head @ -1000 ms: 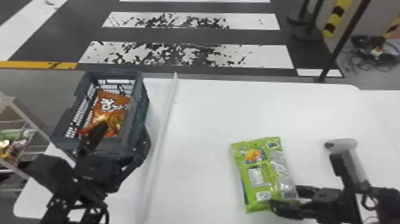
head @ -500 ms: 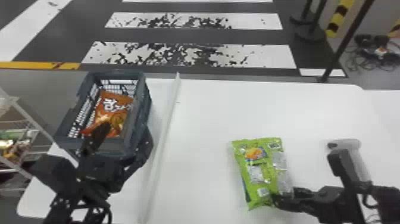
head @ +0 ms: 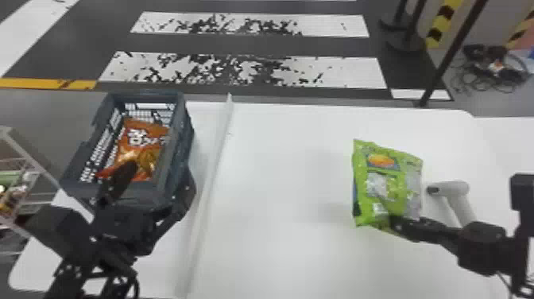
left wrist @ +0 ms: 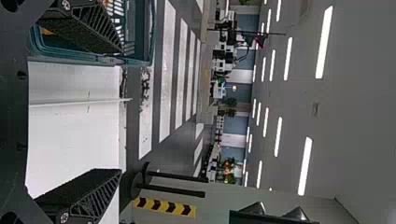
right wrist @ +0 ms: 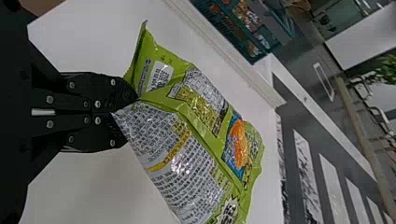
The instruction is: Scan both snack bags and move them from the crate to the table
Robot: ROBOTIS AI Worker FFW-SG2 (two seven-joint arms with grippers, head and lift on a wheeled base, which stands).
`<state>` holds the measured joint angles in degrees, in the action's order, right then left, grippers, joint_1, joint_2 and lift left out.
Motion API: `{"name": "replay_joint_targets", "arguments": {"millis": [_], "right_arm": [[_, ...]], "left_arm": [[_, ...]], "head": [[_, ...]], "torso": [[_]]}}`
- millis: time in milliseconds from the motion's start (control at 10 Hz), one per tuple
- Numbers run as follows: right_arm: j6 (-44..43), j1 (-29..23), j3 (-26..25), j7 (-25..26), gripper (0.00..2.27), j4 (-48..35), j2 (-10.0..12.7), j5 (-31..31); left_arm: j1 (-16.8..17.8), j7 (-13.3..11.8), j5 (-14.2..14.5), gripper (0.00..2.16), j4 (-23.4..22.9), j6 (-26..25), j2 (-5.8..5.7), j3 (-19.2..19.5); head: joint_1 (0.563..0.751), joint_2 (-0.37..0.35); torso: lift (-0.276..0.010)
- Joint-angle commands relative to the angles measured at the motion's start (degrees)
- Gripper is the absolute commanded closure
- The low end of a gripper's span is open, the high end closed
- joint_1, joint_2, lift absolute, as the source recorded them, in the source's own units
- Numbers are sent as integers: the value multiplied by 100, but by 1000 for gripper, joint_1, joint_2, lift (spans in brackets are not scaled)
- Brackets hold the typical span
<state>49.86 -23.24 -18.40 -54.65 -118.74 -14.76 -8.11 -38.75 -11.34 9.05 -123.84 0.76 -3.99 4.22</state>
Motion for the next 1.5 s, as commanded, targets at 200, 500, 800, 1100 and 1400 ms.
{"name": "replay_joint_targets", "arguments": {"millis": [200,500,800,1100,1400], "right_arm": [[-156,179,-1350,1158,2256,-70,79,-454],[107,346,-1887,2274,2256,440,79,-560],[-402,636,-2080,2898,2256,1538,43,-595],[-1545,953,-2080,3566,2253,2839,-150,-885],[-2248,1181,-2045,4076,-2,3753,-291,-1149]], "left_arm": [[-10,0,0,83,-26,-1,-6,-9],[-10,-9,-9,83,-43,-19,-6,-9],[-10,-9,-9,83,-35,-19,-6,0],[-10,-9,0,83,-26,-19,-14,18],[-10,-9,0,83,-17,-19,-14,18]], "head": [[695,-151],[695,-301],[695,-350],[695,-350],[695,-350]], "torso": [[-88],[-88],[-88],[-88],[-88]]}}
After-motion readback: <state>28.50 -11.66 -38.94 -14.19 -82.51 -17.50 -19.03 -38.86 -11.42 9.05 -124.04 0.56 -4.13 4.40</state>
